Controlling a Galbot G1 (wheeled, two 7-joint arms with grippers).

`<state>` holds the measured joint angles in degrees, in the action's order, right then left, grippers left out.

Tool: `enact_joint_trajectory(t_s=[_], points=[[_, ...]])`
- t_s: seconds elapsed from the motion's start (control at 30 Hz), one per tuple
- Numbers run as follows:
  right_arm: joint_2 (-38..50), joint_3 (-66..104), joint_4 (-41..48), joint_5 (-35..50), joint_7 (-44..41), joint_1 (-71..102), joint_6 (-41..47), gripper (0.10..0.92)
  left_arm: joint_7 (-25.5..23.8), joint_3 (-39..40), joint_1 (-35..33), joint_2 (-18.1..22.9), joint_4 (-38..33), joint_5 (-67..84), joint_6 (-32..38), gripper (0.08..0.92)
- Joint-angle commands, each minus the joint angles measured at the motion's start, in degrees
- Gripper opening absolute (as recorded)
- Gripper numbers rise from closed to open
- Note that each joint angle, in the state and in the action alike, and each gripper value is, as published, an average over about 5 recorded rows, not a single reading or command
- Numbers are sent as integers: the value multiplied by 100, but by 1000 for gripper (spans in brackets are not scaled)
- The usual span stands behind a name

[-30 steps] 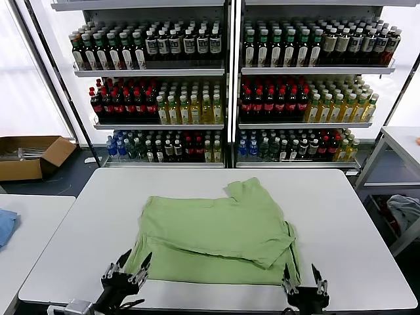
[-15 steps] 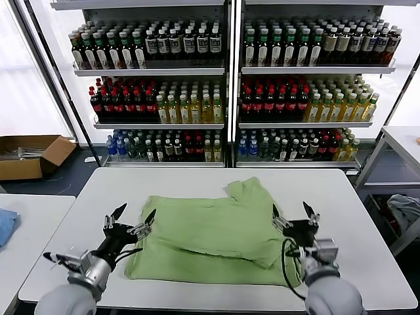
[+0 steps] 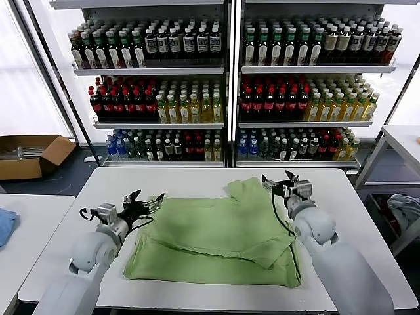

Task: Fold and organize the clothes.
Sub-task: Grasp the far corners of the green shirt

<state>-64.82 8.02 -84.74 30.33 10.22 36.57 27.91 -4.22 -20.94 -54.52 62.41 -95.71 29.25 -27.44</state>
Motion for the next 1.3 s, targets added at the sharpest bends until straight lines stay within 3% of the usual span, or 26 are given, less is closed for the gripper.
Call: enact_joint_trajectory(t_s=[0.03, 1.07, 1.17, 1.3], points=[[-567, -312, 1560, -160, -215, -994, 56, 823, 13, 739, 1047, -147, 1299, -153, -302, 823], [-1256, -295, 2424, -688, -250, -692, -28, 819, 42, 908, 1087, -27, 1785, -347, -323, 822], [-1248, -317, 2420, -709, -232, -627, -32, 776, 40, 926, 1075, 2, 1825, -348, -323, 790], [-1192, -340, 2331, -715, -229, -555, -29, 662, 46, 945, 1047, 25, 1826, -342, -332, 680]])
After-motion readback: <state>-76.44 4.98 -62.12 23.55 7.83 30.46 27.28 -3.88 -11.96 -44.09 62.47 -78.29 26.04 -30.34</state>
